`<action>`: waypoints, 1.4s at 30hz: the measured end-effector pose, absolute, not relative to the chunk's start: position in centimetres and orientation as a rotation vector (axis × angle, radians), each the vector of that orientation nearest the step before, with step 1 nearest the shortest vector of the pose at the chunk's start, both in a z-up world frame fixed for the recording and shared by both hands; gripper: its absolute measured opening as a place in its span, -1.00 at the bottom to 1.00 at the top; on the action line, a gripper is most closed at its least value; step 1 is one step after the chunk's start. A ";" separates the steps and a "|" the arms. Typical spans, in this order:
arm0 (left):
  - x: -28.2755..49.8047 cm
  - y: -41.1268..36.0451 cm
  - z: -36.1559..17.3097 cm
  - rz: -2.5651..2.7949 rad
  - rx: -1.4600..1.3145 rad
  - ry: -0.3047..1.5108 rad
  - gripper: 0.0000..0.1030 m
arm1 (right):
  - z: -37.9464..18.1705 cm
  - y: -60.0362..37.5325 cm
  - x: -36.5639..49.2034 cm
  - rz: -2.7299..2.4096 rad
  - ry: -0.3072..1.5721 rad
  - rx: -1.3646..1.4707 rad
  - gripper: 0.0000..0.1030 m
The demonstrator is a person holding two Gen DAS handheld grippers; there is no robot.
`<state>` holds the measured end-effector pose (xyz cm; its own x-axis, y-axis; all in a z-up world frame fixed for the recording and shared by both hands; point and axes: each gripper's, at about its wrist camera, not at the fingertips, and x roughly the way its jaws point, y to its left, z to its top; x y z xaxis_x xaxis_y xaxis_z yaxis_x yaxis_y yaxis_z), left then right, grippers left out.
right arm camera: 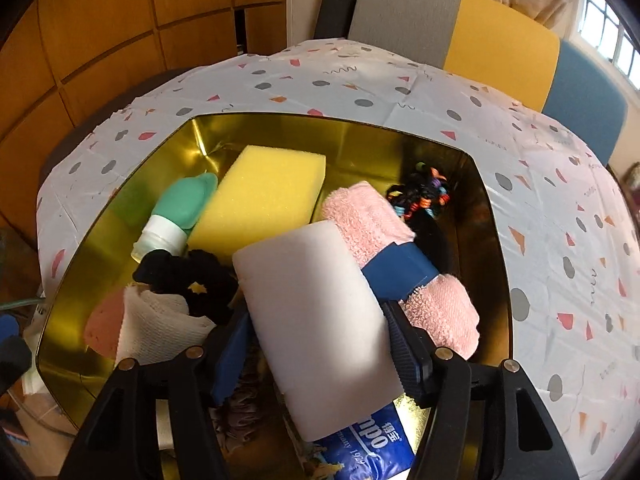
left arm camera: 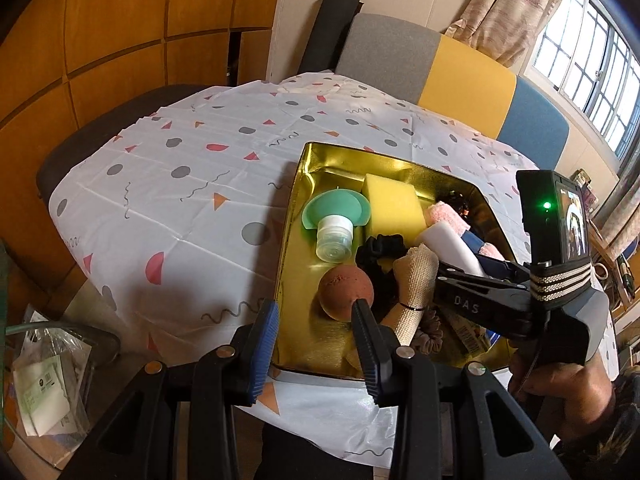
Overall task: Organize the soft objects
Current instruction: 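Carry the white sponge into the tray with the right tool and release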
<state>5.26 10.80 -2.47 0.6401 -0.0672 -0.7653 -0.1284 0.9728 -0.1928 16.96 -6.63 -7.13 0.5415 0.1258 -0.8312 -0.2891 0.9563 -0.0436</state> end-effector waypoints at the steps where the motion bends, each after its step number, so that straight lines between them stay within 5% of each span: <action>1: 5.3 10.8 -2.5 0.035 -0.235 0.878 -0.27 | -7.1 -6.5 17.0 0.246 0.967 -0.189 0.27; 20: 5.2 10.5 -2.0 0.034 -0.232 0.870 -0.27 | -5.3 -8.0 15.0 0.303 0.937 -0.075 0.57; 22: 5.2 10.3 -1.9 0.031 -0.229 0.865 -0.27 | -4.9 -8.2 14.6 0.306 0.918 -0.083 0.43; 24: 5.2 10.1 -1.8 0.029 -0.226 0.862 -0.27 | -4.8 -8.1 14.5 0.309 0.929 -0.084 -0.02; 35: 5.2 9.6 -1.8 0.036 -0.199 0.867 -0.24 | -5.6 -7.4 14.6 0.311 0.918 -0.098 -0.01; 42: 4.7 9.2 -0.9 0.059 -0.173 0.840 -0.17 | -3.5 -8.6 12.4 0.303 0.818 -0.038 0.70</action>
<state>4.68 9.15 -0.89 0.6671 -0.0160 -0.7448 -0.1205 0.9843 -0.1292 12.40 -8.60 -3.53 0.6435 0.2509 -0.7231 -0.2803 0.9564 0.0825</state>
